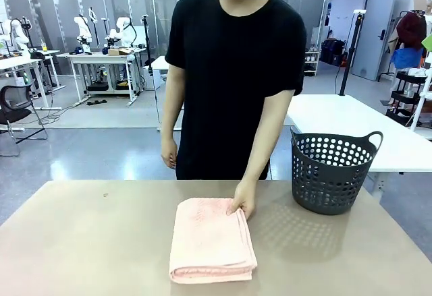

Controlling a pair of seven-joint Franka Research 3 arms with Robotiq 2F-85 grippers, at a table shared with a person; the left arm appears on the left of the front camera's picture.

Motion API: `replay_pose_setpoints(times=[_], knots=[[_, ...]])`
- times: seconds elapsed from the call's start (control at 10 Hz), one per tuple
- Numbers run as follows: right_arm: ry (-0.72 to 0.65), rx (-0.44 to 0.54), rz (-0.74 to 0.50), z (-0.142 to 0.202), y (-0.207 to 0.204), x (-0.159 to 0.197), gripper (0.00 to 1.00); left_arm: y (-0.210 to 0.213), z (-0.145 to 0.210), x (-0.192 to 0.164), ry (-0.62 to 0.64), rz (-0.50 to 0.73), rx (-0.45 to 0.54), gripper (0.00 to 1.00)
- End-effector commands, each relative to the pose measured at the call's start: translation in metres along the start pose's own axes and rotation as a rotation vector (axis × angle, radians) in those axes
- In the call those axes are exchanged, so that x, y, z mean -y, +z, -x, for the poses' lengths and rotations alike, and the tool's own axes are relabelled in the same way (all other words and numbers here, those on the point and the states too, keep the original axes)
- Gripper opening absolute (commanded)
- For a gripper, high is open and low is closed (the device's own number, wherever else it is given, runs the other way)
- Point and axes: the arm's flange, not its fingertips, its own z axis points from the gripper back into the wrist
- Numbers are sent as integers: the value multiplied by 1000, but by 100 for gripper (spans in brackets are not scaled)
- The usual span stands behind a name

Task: Fold the towel.
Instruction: Pick up the 100 cm Hotel Towel and place it on the left side of the table.

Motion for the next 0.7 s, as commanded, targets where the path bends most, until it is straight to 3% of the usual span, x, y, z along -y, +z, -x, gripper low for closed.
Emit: replay_pose_setpoints(times=[0.0,0.6], knots=[[-2,-1,-2,1,1,0,100,2,-1,1,2,1,1,100],[-2,-1,-2,1,1,0,100,2,-1,1,2,1,1,100]])
